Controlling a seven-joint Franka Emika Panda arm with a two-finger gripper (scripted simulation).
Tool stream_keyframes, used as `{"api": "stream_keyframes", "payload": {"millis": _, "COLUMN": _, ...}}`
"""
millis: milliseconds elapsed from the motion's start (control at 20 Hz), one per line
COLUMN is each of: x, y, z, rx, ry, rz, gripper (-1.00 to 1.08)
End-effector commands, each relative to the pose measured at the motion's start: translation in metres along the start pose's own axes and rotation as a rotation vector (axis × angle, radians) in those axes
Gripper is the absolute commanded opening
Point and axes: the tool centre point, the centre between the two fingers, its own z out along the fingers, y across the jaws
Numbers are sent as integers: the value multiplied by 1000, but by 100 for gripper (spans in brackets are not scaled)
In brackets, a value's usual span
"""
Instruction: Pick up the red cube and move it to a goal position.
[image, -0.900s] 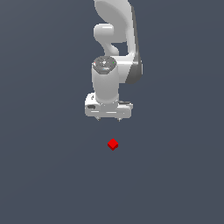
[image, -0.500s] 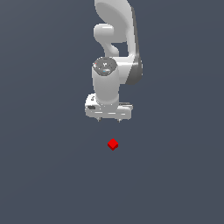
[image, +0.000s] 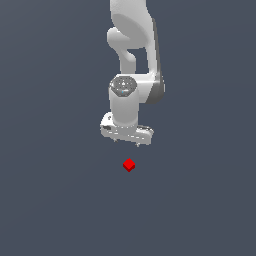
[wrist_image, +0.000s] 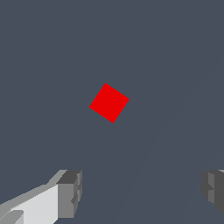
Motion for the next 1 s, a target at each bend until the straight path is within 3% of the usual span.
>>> {"api": "stream_keyframes", "payload": {"millis": 0, "x": 4, "y": -4, "z": 10, "rx": -1, "ry": 2, "rz": 52, "gripper": 100}}
{"api": "stream_keyframes", "payload": {"millis": 950, "x": 49, "y": -23, "z": 91, "rx": -8, "ry": 22, "rz": 508, "gripper": 100}}
